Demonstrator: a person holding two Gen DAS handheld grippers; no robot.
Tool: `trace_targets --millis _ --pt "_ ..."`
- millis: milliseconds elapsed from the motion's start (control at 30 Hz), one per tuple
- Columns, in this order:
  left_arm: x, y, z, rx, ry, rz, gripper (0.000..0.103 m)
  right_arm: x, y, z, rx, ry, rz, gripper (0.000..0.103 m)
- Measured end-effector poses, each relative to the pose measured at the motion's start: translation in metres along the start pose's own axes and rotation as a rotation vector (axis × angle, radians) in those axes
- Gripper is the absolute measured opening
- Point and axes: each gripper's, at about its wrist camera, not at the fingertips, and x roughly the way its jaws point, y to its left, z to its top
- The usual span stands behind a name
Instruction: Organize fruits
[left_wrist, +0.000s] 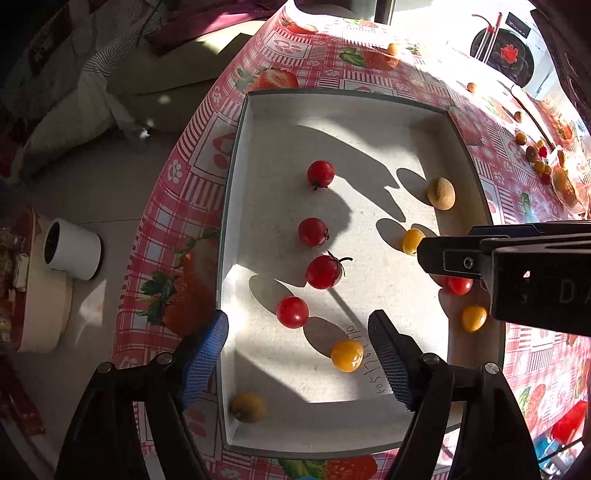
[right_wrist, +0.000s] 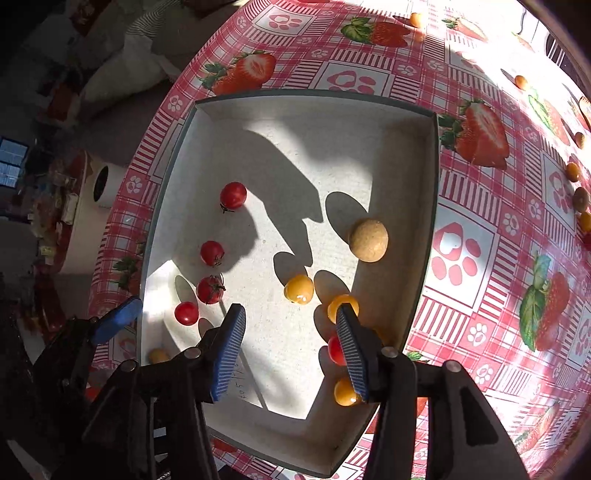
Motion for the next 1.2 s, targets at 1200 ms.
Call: trace_targets --millis 1200 --pt "-0.093 -0.022 -0.036 0.137 0.023 0.033 0.103 -0.105 -0.010 -0.078 0.044 -0.089 -0.163 0.103"
